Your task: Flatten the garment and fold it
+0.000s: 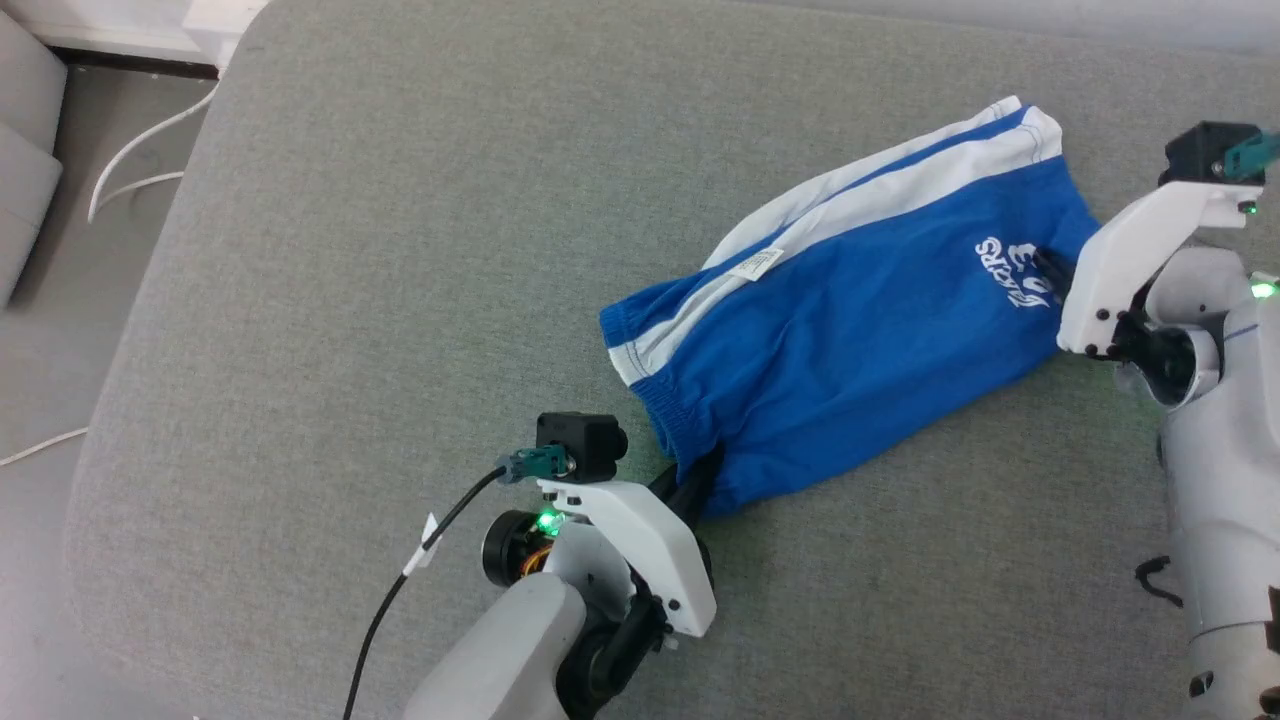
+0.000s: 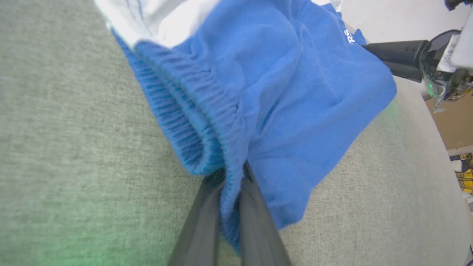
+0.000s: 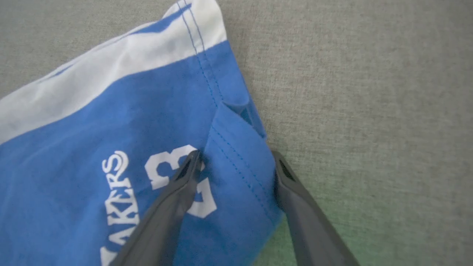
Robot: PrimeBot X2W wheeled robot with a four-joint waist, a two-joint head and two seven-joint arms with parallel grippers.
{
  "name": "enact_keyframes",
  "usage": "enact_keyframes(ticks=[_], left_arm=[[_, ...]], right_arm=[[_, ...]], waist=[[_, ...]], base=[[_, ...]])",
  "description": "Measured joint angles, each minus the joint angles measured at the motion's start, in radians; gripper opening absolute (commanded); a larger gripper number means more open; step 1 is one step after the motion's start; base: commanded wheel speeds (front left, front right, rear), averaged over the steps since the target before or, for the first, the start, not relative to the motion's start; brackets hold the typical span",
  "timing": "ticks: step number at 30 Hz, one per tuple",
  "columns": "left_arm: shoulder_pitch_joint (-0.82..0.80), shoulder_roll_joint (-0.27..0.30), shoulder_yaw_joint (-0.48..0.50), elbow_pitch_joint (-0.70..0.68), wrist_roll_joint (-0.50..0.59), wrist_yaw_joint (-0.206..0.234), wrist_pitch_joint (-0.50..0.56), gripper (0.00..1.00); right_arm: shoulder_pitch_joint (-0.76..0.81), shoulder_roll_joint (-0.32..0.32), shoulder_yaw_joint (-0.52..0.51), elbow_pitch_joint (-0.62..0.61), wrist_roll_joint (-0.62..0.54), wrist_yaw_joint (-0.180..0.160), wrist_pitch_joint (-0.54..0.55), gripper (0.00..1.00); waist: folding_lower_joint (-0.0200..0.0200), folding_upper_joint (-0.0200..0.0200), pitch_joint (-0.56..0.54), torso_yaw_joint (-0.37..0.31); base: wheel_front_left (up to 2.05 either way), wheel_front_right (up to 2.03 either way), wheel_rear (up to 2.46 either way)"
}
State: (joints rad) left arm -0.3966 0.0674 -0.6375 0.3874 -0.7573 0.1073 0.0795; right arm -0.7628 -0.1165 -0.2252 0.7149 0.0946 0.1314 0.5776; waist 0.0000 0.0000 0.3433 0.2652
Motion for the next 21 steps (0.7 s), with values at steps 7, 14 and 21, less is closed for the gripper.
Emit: enact_keyframes(ticks=[7, 14, 21], left_arm=[[0.000, 0.002, 0.003, 0.017, -0.010, -0.010, -0.010, 0.00], [0.031, 0.043, 0.008, 0.012, -0.022, -0.010, -0.008, 0.00], [0.110, 0.123, 0.004, -0.068, -0.034, 0.008, 0.047, 0.00]], right_arm=[[0.018, -0.010, 0.047, -0.033, 0.062, 0.000, 0.040, 0.00], [0.170, -0.044, 0.120, -0.205, 0.172, 0.000, -0.044, 0.00], [0.435, -0.040, 0.106, -0.491, 0.220, 0.000, -0.053, 0.00]], waist=[[0.0001, 0.0000, -0.016, -0.007], [0.0000, 0.0000, -0.066, -0.037], [-0.0001, 0.0000, -0.121, -0.091]], base=[[0.00, 0.00, 0.00], [0.00, 0.00, 0.00], [0.00, 0.00, 0.00]])
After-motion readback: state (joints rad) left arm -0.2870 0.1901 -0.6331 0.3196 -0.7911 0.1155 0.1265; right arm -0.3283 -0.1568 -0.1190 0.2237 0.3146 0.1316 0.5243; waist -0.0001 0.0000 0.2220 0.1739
